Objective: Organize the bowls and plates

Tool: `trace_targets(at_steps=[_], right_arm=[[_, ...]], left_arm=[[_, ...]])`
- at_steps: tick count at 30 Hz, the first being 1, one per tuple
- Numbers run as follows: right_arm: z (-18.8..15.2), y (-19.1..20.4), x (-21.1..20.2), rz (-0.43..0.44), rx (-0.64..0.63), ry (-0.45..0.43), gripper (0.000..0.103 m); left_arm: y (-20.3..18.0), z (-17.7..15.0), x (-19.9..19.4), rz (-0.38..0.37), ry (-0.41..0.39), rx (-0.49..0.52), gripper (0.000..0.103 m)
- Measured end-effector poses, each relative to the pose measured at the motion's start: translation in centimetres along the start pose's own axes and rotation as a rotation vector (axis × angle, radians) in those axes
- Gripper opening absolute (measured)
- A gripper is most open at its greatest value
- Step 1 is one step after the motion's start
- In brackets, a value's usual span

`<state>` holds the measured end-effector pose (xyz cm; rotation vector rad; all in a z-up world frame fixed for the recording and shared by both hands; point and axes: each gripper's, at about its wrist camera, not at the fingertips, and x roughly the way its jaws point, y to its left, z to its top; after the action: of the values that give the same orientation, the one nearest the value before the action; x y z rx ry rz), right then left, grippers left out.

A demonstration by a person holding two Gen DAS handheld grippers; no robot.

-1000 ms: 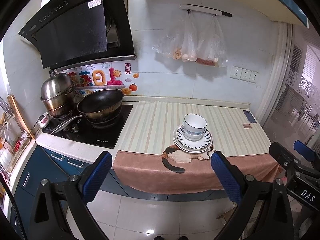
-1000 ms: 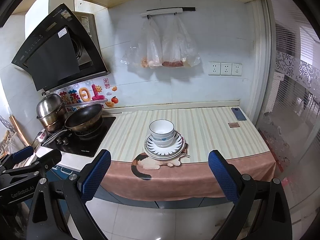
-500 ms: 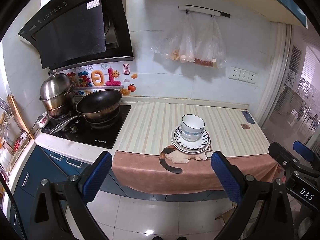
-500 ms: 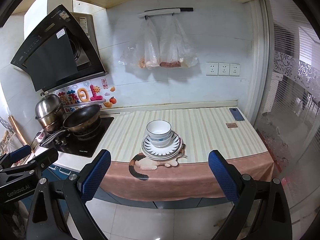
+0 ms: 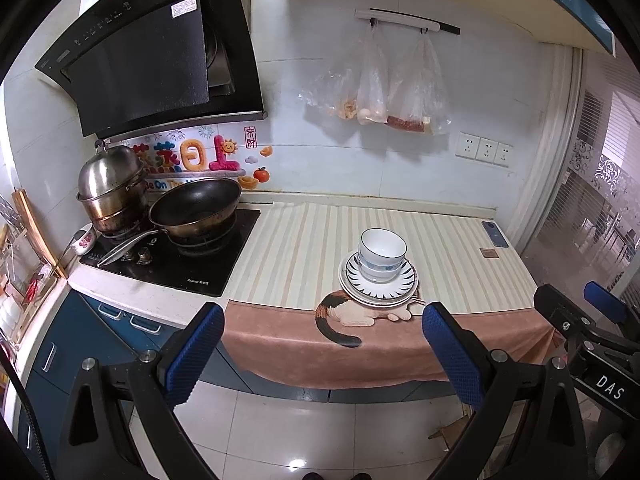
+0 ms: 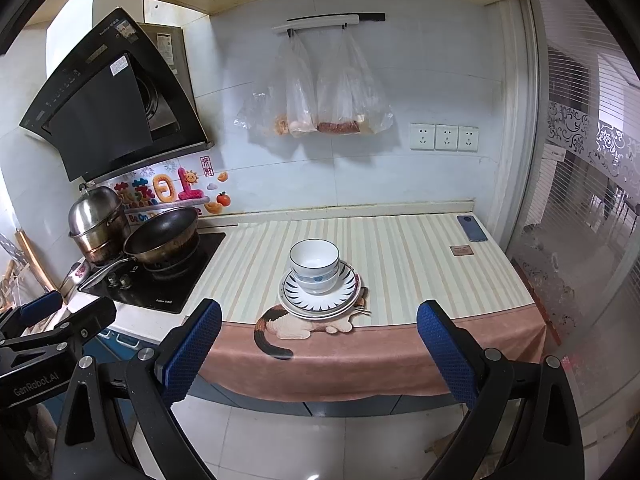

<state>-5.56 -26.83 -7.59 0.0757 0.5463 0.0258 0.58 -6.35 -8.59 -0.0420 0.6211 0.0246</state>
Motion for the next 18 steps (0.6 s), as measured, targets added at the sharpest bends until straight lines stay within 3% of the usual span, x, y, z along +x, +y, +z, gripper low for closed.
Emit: trace_targets(at_steps=[18], right_arm=[[0.05,-0.6,0.76,0.003,0.001,0.009,0.1]], left_arm=[[0.09,0.04,0.06,0.004,0.002,-0.001,0.102]])
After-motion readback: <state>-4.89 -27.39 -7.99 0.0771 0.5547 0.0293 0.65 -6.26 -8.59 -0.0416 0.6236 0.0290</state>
